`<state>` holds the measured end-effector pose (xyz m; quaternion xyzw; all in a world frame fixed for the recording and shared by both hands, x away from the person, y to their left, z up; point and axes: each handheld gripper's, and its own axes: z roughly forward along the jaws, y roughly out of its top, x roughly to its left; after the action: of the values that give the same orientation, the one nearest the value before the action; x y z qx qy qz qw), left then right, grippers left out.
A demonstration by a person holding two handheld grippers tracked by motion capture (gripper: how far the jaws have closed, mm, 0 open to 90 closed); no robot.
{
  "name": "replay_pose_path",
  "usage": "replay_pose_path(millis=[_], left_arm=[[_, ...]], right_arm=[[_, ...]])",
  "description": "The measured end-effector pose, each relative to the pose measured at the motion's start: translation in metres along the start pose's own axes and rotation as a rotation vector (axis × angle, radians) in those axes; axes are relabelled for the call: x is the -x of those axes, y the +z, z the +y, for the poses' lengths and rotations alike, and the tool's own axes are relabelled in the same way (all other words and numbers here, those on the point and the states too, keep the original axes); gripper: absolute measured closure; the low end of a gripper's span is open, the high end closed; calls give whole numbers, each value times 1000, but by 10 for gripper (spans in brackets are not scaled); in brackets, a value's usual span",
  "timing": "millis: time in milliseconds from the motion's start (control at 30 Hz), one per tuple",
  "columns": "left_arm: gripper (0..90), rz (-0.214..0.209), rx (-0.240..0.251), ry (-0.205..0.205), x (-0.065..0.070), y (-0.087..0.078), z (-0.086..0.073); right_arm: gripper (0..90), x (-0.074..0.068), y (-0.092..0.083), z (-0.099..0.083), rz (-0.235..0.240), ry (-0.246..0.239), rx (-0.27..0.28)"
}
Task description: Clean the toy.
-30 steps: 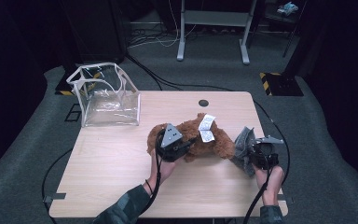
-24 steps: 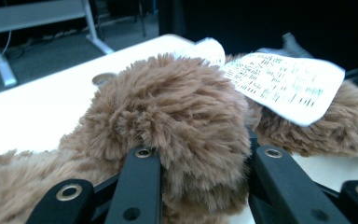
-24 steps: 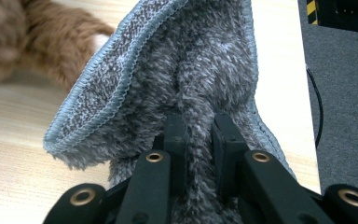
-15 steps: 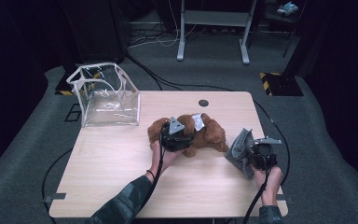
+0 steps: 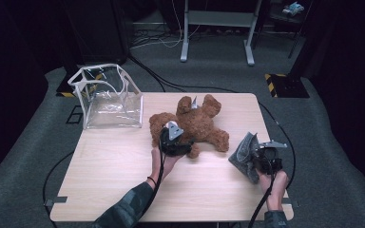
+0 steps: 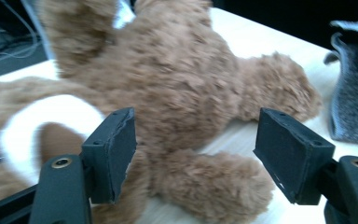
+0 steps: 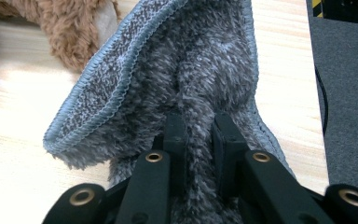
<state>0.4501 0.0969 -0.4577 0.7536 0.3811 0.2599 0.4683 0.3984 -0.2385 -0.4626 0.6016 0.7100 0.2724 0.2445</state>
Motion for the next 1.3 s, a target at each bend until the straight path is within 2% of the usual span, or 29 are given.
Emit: replay_pose_path(millis=[133, 267, 400, 433, 533, 600, 767, 900, 1067, 1300], left_arm=[[244, 99, 27, -25, -13, -9, 1], [216, 175, -5, -43, -24, -3, 0], [215, 227, -52, -29, -30, 7, -2], [228, 253, -53, -17, -30, 10, -3], [244, 287, -64, 7, -31, 15, -4], [277, 297, -69, 10, -32, 18, -5], [407, 272, -70, -23, -41, 20, -10], [494, 211, -71, -31, -47, 19, -12], [528, 108, -47, -31, -56, 13, -16], [534, 25, -34, -38, -61, 7, -21]], right_arm=[[785, 0, -1, 0, 0, -1, 2], [785, -1, -2, 2, 0, 3, 7], [785, -3, -3, 5, 3, -11, 12], [785, -4, -3, 5, 1, -10, 11], [785, -4, -3, 6, 2, -13, 9], [785, -4, -2, 5, 3, -9, 6], [785, -4, -4, 5, 6, -10, 4], [785, -4, -6, 7, 7, -16, 12], [786, -7, -12, 12, 9, -22, 37], [787, -19, -25, 31, 46, -51, 87]])
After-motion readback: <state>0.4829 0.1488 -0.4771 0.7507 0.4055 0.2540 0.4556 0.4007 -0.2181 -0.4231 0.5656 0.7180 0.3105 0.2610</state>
